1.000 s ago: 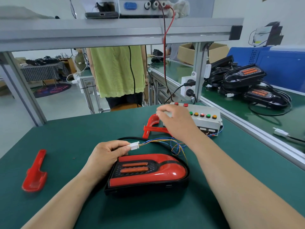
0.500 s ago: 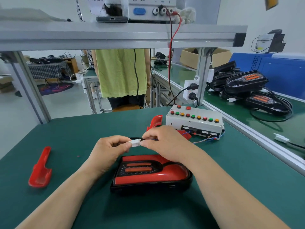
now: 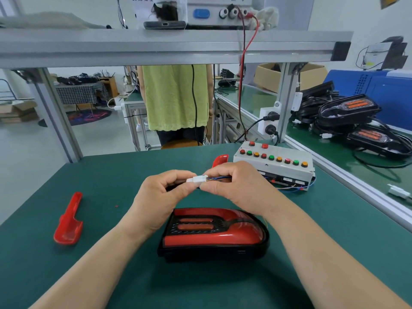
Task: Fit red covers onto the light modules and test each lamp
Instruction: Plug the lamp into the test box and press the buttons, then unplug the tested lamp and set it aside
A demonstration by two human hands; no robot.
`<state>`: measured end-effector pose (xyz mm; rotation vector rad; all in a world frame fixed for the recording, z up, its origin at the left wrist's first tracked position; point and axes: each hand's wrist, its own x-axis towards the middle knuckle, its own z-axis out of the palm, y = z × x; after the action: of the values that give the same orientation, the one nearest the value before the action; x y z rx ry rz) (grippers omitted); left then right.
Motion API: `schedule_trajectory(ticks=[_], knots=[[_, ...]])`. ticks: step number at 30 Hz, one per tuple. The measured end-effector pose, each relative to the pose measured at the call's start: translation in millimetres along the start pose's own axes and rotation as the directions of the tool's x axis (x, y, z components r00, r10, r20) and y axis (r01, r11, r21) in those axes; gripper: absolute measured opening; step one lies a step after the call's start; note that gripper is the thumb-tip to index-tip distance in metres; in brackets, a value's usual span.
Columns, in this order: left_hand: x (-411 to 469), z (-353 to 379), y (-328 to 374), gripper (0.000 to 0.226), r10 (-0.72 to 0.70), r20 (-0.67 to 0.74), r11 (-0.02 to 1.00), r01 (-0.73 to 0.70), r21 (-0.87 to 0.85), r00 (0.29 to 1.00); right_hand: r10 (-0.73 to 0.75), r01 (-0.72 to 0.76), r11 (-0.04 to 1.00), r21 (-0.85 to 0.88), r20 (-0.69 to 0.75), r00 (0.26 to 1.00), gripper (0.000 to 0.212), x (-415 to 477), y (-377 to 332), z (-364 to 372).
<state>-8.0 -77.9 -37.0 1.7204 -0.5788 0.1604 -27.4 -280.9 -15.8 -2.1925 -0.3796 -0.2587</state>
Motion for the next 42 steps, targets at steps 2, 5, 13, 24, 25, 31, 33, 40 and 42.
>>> schedule_trajectory(ticks=[2,5,13,24,25,31,33,40,42], knots=[[-2,0,0,0.013,0.020,0.028,0.999,-0.021,0.045,0.999,-0.013,0.013,1.000,0.001,0.011,1.000,0.015,-1,-1,-1],[-3,0,-2,0.013,0.001,0.029,0.995,-0.004,0.102,1.000,-0.038,0.039,0.999,-0.018,0.011,0.999,0.019,-3,-3,-1],[-3,-1,-3,0.012,0.015,-0.008,0.996,-0.014,0.089,1.000,-0.172,0.156,0.970,-0.185,-0.073,0.982,0.022,-5,-11,5],[-3,-4,2,0.014,0.008,0.056,0.999,-0.010,0.040,0.998,-0.103,0.103,0.994,0.028,-0.008,0.995,0.015,-7,-4,-1],[-3,-4,2,0.013,0.003,0.045,0.999,-0.005,0.047,0.999,-0.106,0.106,0.994,0.018,-0.020,0.994,0.014,-7,-4,0],[-2,-4,-2,0.028,0.004,0.032,0.996,-0.007,0.091,0.999,-0.117,0.116,0.993,-0.038,-0.043,0.992,0.013,-6,-5,2],[-3,-3,-2,0.017,0.003,0.053,0.997,-0.007,0.073,0.999,-0.087,0.087,0.996,0.014,0.002,0.996,0.010,-6,-3,-2],[-3,1,-3,0.013,0.011,0.025,0.999,-0.012,0.038,1.000,-0.106,0.105,0.994,-0.022,-0.021,0.994,0.011,-5,-1,-1],[-3,0,-4,0.013,0.016,0.040,0.999,-0.018,0.040,0.999,-0.097,0.097,0.995,-0.009,-0.006,0.995,0.009,-5,-1,-2]])
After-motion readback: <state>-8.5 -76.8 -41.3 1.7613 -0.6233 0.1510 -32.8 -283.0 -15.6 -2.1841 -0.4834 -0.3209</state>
